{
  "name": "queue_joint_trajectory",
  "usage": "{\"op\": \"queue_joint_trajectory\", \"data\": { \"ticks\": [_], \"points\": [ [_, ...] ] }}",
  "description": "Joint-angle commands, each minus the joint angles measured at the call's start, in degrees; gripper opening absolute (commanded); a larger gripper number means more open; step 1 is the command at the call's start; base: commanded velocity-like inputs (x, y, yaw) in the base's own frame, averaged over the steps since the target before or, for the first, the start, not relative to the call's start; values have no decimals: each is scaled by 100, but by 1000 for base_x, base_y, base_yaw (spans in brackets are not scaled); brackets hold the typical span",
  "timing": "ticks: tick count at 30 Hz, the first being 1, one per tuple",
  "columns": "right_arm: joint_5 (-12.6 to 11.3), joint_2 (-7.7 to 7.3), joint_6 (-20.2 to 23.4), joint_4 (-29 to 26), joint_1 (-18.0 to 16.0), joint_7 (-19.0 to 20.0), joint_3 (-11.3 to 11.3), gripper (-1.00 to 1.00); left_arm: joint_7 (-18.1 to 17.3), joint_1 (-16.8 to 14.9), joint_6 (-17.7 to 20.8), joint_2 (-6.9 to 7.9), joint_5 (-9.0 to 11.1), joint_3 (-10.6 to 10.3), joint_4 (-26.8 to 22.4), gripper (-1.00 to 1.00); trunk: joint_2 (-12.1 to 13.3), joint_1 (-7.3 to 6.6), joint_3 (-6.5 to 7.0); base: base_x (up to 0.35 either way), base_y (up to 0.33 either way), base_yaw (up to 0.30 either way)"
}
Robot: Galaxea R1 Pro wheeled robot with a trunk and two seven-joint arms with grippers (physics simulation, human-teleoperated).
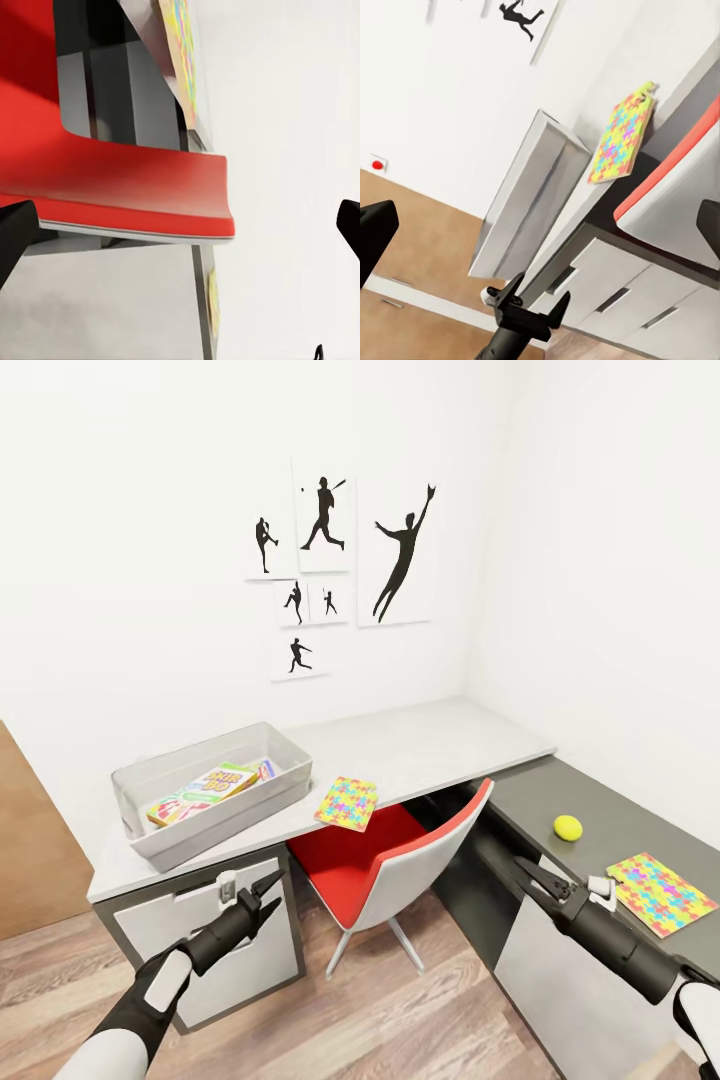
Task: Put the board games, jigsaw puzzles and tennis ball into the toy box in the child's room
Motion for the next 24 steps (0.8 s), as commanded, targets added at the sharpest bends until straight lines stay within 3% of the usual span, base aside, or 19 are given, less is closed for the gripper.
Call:
{"op": "queue_joint_trajectory", "data": {
  "ticks": [1, 9, 12, 15, 19, 24],
  "points": [
    [-16, -4, 74, 0, -5, 19, -51, 100, -13, -5, 37, 21, 25, 12, 3, 100, -4, 0, -6, 0, 0, 0],
    [-32, -5, 560, -38, 0, 143, -476, 100, -19, -4, 28, 92, 25, 18, -5, 100, -4, 0, -6, 59, 0, 0],
    [-32, -2, 1098, -57, -2, 598, -711, 100, -17, -4, 28, 89, 23, 18, -5, 100, -4, 0, -6, 152, 0, 0],
    [-32, 2, 1367, -66, -1, 1086, -945, 100, -15, -4, 29, 77, 19, 15, -5, 100, -4, 0, -6, 156, 0, 0],
    [-27, -1, 1445, -64, 3, 1578, -1134, 100, -13, -4, 34, 52, 17, 11, -6, 100, -4, 0, -6, 75, 0, 0],
    [-22, 39, 1445, -63, 4, 1740, -1183, 100, -6, -4, 38, 42, 17, 16, -6, 100, -4, 0, -6, 17, 0, 0]
  ]
}}
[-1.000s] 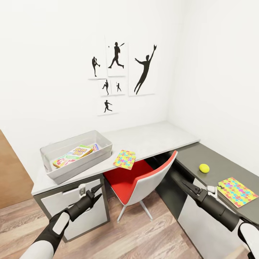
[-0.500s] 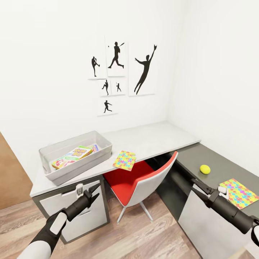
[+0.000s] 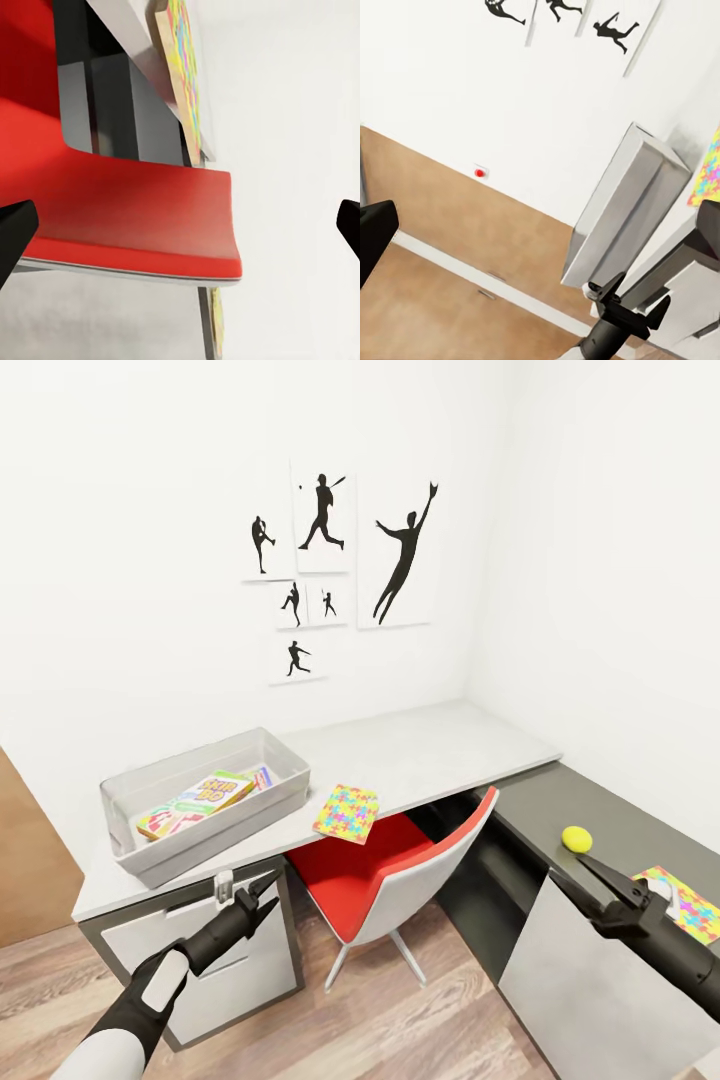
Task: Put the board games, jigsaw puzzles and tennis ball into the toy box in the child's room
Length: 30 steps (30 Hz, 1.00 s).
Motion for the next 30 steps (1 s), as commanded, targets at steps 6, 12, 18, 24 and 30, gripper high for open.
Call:
{"op": "queue_joint_trajectory", "data": {
  "ticks": [6, 12, 18, 24, 30],
  "points": [
    [49, 16, 21, 1, -5, 56, -5, 100, 10, -4, 13, 7, 23, 12, 3, 100, -3, 0, -6, 104, 0, 0],
    [79, 18, 21, 1, -5, 47, 1, 100, 39, -4, -53, -152, 21, 5, 13, 100, -3, 0, -6, 171, 0, 0],
    [85, 18, 21, 1, -5, 49, -4, 100, 50, -2, -332, -331, 27, 2, 19, 100, -3, 0, -6, 28, 0, 0],
    [80, 41, 21, 3, -5, 66, 10, 100, 40, -3, -408, -379, 33, -4, 20, 100, -3, 0, -6, 4, 0, 0],
    [99, 350, 21, 26, -5, 75, -12, 100, 44, -3, -415, -523, 34, -5, 20, 100, -3, 0, -6, 0, 0, 0]
  ]
}}
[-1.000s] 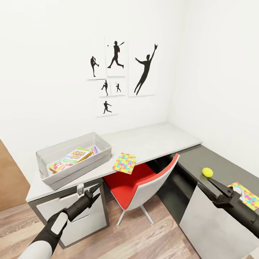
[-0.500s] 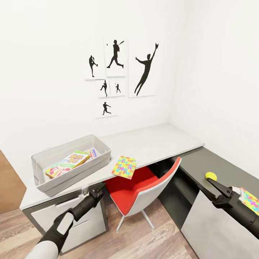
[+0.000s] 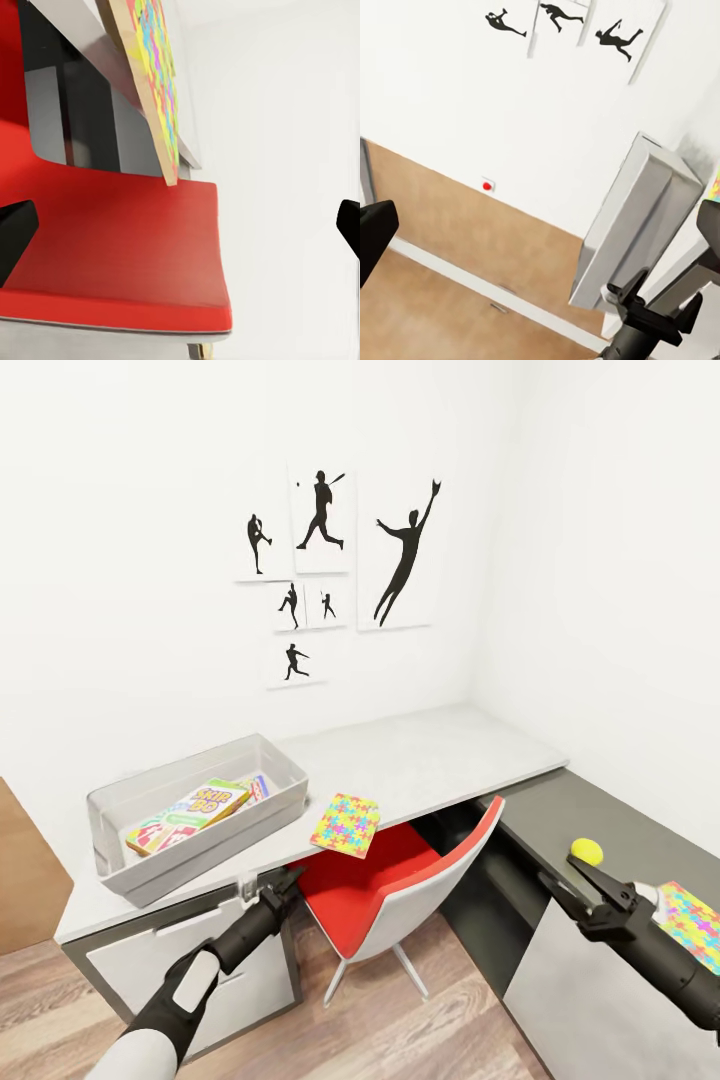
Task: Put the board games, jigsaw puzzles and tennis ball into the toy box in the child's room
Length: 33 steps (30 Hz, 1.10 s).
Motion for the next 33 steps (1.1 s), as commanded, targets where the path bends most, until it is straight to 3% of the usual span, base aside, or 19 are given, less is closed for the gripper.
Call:
{"op": "queue_joint_trajectory", "data": {
  "ticks": [1, 13, 25, 33],
  "points": [
    [23, 31, 21, 4, -5, 26, -12, 100, -12, -5, 47, -42, 3, 30, -1, 100, -4, 0, -6, 0, 0, 0],
    [26, 119, 21, 30, -5, 28, -12, 100, -26, -5, 61, -97, 3, 32, -1, 100, -4, 0, -6, 8, 0, 0],
    [-6, 183, 21, -6, -5, 74, -10, 100, 0, -5, 64, -137, 2, 27, -1, 100, -4, 0, -6, 143, -32, 0],
    [-57, 127, 21, -122, -32, 314, -28, 100, 0, -6, 64, -170, -4, 18, -1, 100, -4, 0, -6, 9, -2, 0]
  ]
}}
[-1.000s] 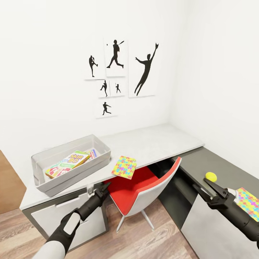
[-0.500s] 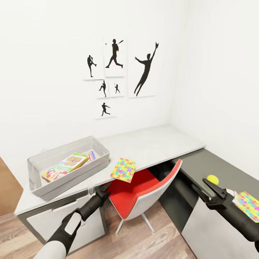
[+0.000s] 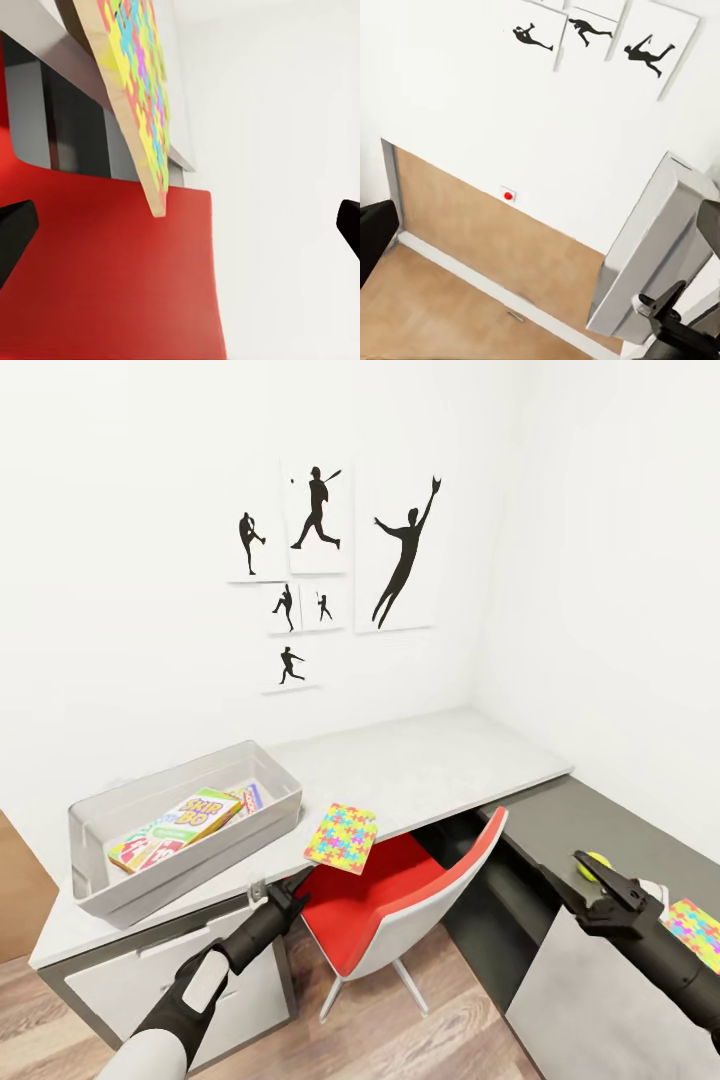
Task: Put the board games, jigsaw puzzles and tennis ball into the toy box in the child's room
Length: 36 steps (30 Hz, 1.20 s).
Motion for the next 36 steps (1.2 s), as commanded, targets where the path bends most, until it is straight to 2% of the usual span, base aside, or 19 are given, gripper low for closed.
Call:
{"op": "queue_joint_trajectory", "data": {
  "ticks": [1, 4, 6, 8, 13, 16, 19, 20, 22, 23, 25, 30, 36],
  "points": [
    [24, -2, 20, -2, -12, 85, -7, 100, -14, -4, 47, -11, 3, 30, -1, 100, -4, 0, -6, 1, 0, 0],
    [21, -10, 20, -10, -33, 409, -12, 100, -14, -4, 47, -19, 2, 31, -1, 100, -4, 0, -6, 0, 0, 0],
    [25, -8, 20, -16, -73, 847, -12, 100, -14, -4, 47, -22, 3, 33, -1, 100, -4, 0, -6, 0, 0, 0],
    [26, 14, 20, -24, -124, 1081, -10, 100, -10, -4, 43, -28, 6, 33, -1, 100, -4, 0, -6, -7, 0, 0],
    [22, 52, 20, -31, -201, 1328, 44, 100, -6, -4, 39, -39, 3, 32, 5, 100, -4, 0, -6, -57, 0, 0],
    [20, 49, 20, -32, -239, 1398, 268, 100, -5, -4, 38, -41, 2, 32, 7, 100, -4, 0, -6, -81, 0, 0],
    [24, 32, -104, -32, -322, 1428, 728, 100, -5, -4, 38, -42, 2, 32, 8, 100, -4, 0, -6, -83, 0, 0],
    [26, 19, -252, -32, -383, 1433, 974, 100, -5, -3, 38, -43, 2, 32, 8, 100, -4, 0, -6, -65, 0, 0],
    [28, 5, -420, -34, -443, 1443, 1222, 100, -5, -4, 38, -43, 2, 32, 8, 100, -4, 0, -6, -47, 0, 0],
    [32, -8, -584, -37, -489, 1465, 1425, 100, -5, -2, 38, -43, 2, 32, 8, 100, -4, 0, -6, -27, 0, 0],
    [34, -22, -758, -39, -531, 1514, 1601, 100, -5, -1, 38, -42, 2, 32, 8, 100, -4, 0, -6, -18, 0, 0],
    [44, -19, -927, -41, -579, 1600, 1756, 100, -3, -2, 32, -42, 2, 32, 6, 100, -4, 0, -6, -6, 0, 0],
    [55, -17, -1036, -41, -574, 1623, 1806, 100, 5, -1, 40, -42, 2, 30, 7, 100, -4, 0, -6, 40, -19, 0]
  ]
}}
